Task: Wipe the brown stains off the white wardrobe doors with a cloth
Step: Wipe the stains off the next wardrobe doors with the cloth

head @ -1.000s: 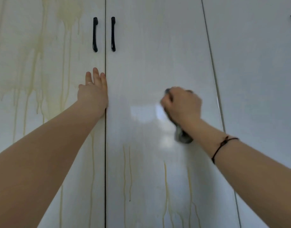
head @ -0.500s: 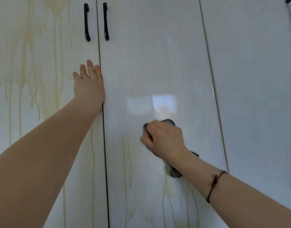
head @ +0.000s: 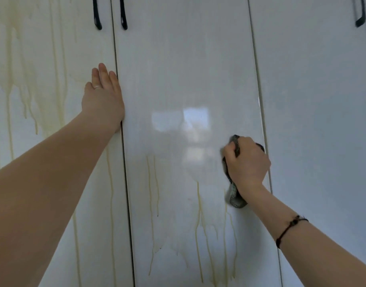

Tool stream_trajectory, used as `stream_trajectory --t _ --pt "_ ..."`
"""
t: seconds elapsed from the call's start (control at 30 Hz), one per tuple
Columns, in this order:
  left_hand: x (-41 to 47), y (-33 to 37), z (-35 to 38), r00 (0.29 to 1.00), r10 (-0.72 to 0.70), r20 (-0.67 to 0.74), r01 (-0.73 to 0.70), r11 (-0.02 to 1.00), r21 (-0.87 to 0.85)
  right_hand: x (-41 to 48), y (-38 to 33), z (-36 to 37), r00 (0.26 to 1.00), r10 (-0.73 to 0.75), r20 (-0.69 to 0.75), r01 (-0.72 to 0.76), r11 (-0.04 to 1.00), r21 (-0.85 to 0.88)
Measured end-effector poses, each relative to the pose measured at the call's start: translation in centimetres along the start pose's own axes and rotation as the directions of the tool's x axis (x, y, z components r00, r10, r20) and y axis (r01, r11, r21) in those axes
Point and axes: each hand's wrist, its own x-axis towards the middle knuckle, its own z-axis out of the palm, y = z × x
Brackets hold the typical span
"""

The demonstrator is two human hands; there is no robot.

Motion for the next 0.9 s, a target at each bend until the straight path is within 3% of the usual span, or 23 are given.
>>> stream_trajectory --t 0.1,0.17,0.23,0.27,0.3,0.37,0.4,0.47,0.63,0.7,0.77,0.83,0.9 --pt "-1.7 0.7 0.3 0.999 -0.003 0.055 0.004 1.000 -0.024 -6.9 -2.2 0.6 0.948 -0.310 0.065 0.308 0.950 0.041" --pt "-2.4 1.1 0.0 0.995 -0.025 0.098 0.028 0.999 -0.031 -8.4 -3.7 1.2 0.821 -0.571 0.028 0.567 0.820 0.082" --pt "-2.6 1.3 -0.2 0.990 -0.043 0.131 0.045 0.999 -0.017 -5.8 -4.3 1.1 0.719 -0.693 0.064 0.686 0.721 0.100" --pt "-2.7 1.3 -0.2 0.989 -0.046 0.138 0.047 0.999 -0.003 -3.8 -4.3 1.0 0.723 -0.684 0.095 0.681 0.729 0.070" --pt "-2.7 1.2 -0.1 0.989 -0.047 0.139 0.046 0.999 0.010 -1.7 -4.1 0.7 0.777 -0.618 0.116 0.619 0.785 0.032" --pt "-2.7 1.2 0.0 0.988 -0.046 0.147 0.044 0.999 0.020 2.1 -2.8 -0.1 0.933 -0.349 0.090 0.352 0.936 -0.020" --pt "-2.8 1.3 0.0 0.988 -0.049 0.149 0.046 0.999 0.021 3.2 -1.9 -0.4 0.976 -0.210 0.061 0.212 0.977 -0.025" --pt "-3.0 1.5 0.0 0.986 -0.066 0.156 0.062 0.998 0.030 3.2 0.2 -0.5 0.999 -0.027 0.042 0.028 0.999 -0.025" --pt "-3.7 1.8 0.6 0.982 -0.086 0.169 0.080 0.996 0.041 -5.5 2.1 -1.2 0.979 0.194 0.057 -0.195 0.981 0.010" --pt "-4.1 2.0 1.3 0.979 -0.088 0.182 0.081 0.996 0.047 -9.4 0.6 -0.9 0.989 0.117 0.093 -0.118 0.993 0.013" --pt "-4.4 2.2 1.9 0.976 -0.096 0.196 0.086 0.995 0.059 -11.5 -1.9 0.3 0.990 -0.104 0.099 0.101 0.994 0.029" --pt "-4.6 2.3 2.3 0.974 -0.096 0.204 0.085 0.995 0.058 -10.5 -4.6 1.5 0.926 -0.370 0.069 0.366 0.928 0.064" --pt "-4.5 2.2 2.3 0.975 -0.092 0.202 0.085 0.996 0.039 -6.4 -6.8 2.2 0.857 -0.504 0.107 0.501 0.864 0.055"
